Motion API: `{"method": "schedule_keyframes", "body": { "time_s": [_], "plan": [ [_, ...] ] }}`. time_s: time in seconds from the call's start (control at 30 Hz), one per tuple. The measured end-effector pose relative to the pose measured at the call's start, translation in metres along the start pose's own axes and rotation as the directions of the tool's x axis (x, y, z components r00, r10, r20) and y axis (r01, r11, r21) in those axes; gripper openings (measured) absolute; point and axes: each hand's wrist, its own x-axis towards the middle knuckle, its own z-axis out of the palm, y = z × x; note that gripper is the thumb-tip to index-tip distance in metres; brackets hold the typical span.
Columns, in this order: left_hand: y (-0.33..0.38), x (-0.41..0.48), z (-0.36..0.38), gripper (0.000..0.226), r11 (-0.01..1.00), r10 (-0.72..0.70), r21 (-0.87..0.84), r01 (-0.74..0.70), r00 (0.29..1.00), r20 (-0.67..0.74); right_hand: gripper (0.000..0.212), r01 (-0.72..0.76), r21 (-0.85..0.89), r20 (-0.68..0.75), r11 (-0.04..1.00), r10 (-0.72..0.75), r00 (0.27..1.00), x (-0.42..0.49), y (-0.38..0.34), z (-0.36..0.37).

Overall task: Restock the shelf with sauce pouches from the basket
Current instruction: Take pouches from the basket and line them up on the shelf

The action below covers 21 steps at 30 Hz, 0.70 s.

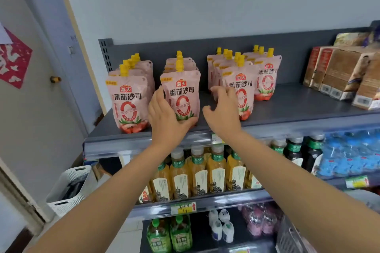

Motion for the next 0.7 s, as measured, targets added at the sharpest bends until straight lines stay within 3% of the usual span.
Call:
{"method": "schedule_keyframes", "body": {
  "time_s": [0.13, 0.23, 0.33, 0.43, 0.53, 0.7],
  "plan": [
    [0.014, -0.027, 0.002, 0.101, 0.961, 0.256, 0.092, -0.260, 0.965, 0.049, 0.045, 0.110, -0.134, -0.147, 0.985, -0.130, 0.981, -0.034, 0.015, -0.045],
    [0.037, -0.048, 0.018, 0.089, 0.890, 0.414, 0.122, -0.440, 0.890, 0.193, 0.050, 0.039, -0.332, -0.147, 0.942, -0.092, 0.985, -0.062, 0.041, -0.081],
    [0.061, -0.073, 0.041, 0.092, 0.812, 0.507, 0.133, -0.569, 0.799, 0.322, 0.064, -0.132, -0.480, -0.120, 0.867, 0.083, 0.989, -0.093, 0.075, -0.117],
    [0.082, -0.105, 0.071, 0.095, 0.787, 0.530, 0.084, -0.611, 0.740, 0.414, 0.075, -0.314, -0.556, -0.122, 0.770, 0.298, 0.947, -0.126, 0.112, -0.150],
    [0.102, -0.141, 0.105, 0.094, 0.791, 0.523, 0.015, -0.611, 0.689, 0.502, 0.078, -0.467, -0.535, -0.114, 0.704, 0.488, 0.866, -0.157, 0.149, -0.181],
    [0.137, -0.197, 0.168, 0.094, 0.769, 0.532, -0.072, -0.635, 0.573, 0.624, 0.073, -0.670, -0.490, -0.065, 0.558, 0.743, 0.666, -0.198, 0.224, -0.214]
  ]
}}
